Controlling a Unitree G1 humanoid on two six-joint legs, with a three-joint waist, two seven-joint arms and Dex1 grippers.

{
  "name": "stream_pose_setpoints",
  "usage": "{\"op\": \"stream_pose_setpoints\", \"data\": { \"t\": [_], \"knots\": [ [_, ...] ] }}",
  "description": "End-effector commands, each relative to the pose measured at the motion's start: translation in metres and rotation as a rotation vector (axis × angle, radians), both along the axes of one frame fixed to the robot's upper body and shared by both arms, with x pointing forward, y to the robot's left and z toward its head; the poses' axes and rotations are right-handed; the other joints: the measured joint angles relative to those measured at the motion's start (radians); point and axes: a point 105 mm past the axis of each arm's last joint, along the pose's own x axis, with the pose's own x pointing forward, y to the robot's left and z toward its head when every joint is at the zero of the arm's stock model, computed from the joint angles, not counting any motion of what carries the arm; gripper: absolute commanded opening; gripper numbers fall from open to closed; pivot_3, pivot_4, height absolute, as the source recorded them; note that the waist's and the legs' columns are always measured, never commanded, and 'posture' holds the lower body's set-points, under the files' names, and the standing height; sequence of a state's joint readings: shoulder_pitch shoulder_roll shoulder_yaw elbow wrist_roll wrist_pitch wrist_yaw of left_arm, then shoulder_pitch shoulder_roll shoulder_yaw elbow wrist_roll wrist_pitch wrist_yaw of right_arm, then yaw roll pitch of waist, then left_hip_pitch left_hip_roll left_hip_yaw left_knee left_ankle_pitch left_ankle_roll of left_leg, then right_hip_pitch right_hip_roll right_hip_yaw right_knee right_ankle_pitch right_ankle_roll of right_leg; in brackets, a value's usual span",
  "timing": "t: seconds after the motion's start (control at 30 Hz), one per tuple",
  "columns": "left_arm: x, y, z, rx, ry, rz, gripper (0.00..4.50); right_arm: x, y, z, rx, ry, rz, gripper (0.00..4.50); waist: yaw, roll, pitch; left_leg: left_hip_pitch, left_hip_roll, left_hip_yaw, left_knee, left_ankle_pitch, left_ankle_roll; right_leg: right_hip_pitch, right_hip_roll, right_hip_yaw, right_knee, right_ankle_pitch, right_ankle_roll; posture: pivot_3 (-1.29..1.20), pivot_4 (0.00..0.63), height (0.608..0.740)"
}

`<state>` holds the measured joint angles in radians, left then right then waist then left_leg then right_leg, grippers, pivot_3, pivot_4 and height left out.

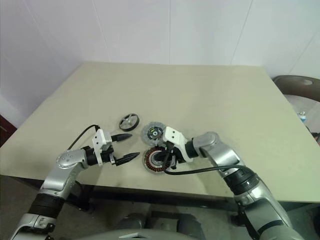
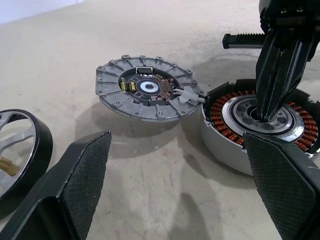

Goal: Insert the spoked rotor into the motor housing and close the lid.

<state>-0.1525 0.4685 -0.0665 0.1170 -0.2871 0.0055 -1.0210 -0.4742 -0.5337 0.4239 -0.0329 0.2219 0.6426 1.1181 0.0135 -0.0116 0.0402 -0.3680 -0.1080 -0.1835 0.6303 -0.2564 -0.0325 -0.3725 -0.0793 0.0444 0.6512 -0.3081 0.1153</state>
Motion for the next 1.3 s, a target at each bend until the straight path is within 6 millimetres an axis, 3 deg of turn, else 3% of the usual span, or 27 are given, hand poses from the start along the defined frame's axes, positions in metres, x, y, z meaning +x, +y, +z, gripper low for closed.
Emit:
{"op": "stream_pose_setpoints", "data": {
  "t": [0.03,0.37,0.57,0.77,1.03,1.3],
  "knots": [
    [0.003,0.0,0.008,0.002,-0.046,-0.007,4.5,-0.001,-0.013,-0.014,-0.06,0.043,-0.027,0.04,0.001,0.0,0.0,0.0,0.0,0.0,0.0,0.0,0.0,0.0,0.0,0.0,0.0,0.0,0.0,0.0,0.0,0.74],
    [0.003,0.0,0.008,0.005,-0.044,-0.013,4.5,-0.011,-0.021,-0.021,-0.051,0.103,-0.014,0.04,0.004,-0.001,-0.001,0.0,0.0,0.0,0.0,0.0,0.0,0.0,0.0,0.0,-0.001,0.0,0.0,0.0,0.0,0.74],
    [0.003,0.0,0.007,0.007,-0.042,-0.013,4.5,-0.004,-0.021,-0.02,-0.036,0.069,-0.052,0.04,0.003,-0.001,-0.001,0.0,-0.001,0.0,0.0,0.0,0.0,0.0,0.0,0.0,-0.001,0.0,0.0,0.0,0.0,0.74],
    [0.02,0.014,0.017,-0.128,-0.025,0.151,4.5,0.012,-0.006,0.009,0.142,0.031,-0.096,0.04,-0.001,-0.001,0.0,0.0,0.0,0.0,0.0,0.0,0.0,0.0,0.0,0.0,0.0,0.0,0.0,0.0,0.0,0.74],
    [0.037,0.048,0.002,-0.313,0.186,0.496,4.5,0.029,-0.026,0.027,0.158,-0.02,-0.15,0.04,-0.001,-0.001,0.0,-0.001,0.0,0.0,0.0,0.0,0.0,-0.001,0.0,0.0,0.0,0.001,0.001,0.0,0.0,0.74],
    [0.044,0.044,-0.005,-0.593,0.488,0.582,4.5,0.034,-0.042,0.057,0.197,-0.058,-0.139,0.04,-0.001,-0.001,0.0,-0.002,0.0,0.0,0.0,0.0,0.0,-0.001,0.0,0.0,0.0,0.001,0.001,0.0,0.0,0.74]
  ]
}}
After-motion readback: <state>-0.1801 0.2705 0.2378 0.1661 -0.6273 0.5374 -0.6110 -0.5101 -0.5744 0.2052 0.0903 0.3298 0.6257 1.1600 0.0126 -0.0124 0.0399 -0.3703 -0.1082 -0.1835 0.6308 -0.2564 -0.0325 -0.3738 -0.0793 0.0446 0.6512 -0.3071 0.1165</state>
